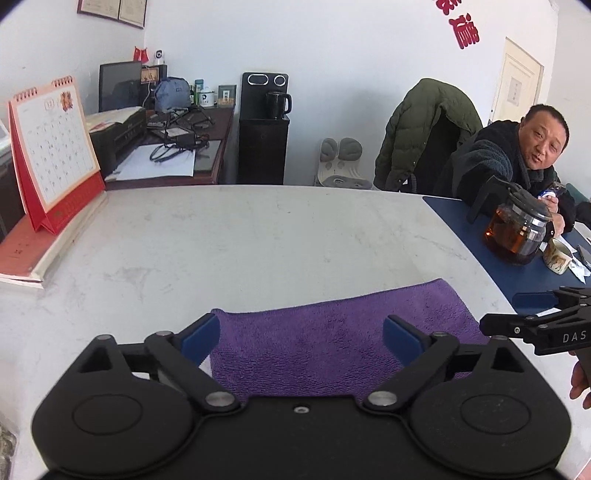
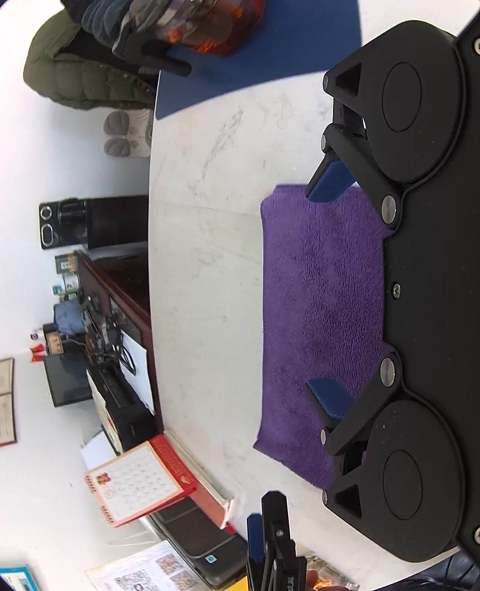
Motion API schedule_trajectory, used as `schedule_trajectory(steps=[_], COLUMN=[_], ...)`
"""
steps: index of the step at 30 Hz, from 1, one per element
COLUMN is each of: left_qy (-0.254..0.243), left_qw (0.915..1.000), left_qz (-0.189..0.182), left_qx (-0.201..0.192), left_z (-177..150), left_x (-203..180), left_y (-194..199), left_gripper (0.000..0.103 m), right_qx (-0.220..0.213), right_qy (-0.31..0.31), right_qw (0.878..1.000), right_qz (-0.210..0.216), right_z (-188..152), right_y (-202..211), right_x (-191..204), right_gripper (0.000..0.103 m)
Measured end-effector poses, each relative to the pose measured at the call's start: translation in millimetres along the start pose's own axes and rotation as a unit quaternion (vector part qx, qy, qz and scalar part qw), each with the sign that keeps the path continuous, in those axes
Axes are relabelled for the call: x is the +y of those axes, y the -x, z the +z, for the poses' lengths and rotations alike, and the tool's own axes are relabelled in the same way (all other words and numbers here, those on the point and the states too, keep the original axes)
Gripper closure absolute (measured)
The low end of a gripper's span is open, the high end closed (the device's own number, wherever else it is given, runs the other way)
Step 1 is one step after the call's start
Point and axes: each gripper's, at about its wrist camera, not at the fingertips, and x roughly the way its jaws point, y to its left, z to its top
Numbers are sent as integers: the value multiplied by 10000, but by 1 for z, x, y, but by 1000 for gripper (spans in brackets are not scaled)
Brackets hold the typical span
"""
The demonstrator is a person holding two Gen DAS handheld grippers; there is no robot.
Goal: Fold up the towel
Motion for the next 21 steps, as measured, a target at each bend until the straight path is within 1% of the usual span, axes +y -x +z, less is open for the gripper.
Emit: schedule_trajectory(steps=[2, 5, 6, 8, 10, 12, 14, 16, 17, 18, 19, 20, 21], left_qy=[-94, -244, -267, -212, -28, 36, -63, -347, -444, -557, -590, -591, -634], left_qw=[9998, 9984, 9971, 9956, 9939, 9933, 9930, 9916, 9913, 9910, 9908, 9909, 9912], left_qz=[110, 71, 8, -21, -57, -97, -123, -240, -311, -428, -490, -474, -374], left_qx=[-104, -512, -708, -915, -1102, -1148, -1170, -1222, -1199, -1140, -1116, -1110, -1096], left_z=[3, 7, 9, 12, 15, 17, 18, 17, 17, 17, 17, 17, 17], left_x=[-9, -22, -25, -29, -33, -37, -43, -49, -50, -54, -57, -58, -63], left_y=[7, 25, 34, 44, 53, 56, 60, 66, 68, 68, 68, 68, 67], left_gripper=[6, 6, 4, 1, 1, 1, 1, 1, 1, 1, 1, 1, 1], right_qx=[-52, -233, -351, -587, -736, -886, -1034, -1182, -1332, -1732, -2021, -1975, -1929], right_qy=[-8, -22, -102, -191, -348, -504, -660, -816, -813, -543, -372, -516, -660], right_qw=[9999, 9995, 9990, 9977, 9965, 9947, 9924, 9896, 9877, 9833, 9784, 9789, 9789], right_qz=[-124, -234, -250, -286, -199, -111, -23, 65, 57, -123, -215, -36, 144], right_z=[0, 1, 3, 8, 9, 11, 12, 14, 14, 12, 10, 10, 10], right_y=[10, 32, 46, 70, 81, 93, 104, 116, 123, 136, 145, 142, 139], right_x=[-2, -4, -4, -2, -5, -7, -9, -11, -10, -3, 2, -2, -5], right_gripper=[0, 0, 0, 0, 0, 0, 0, 0, 0, 0, 0, 0, 0])
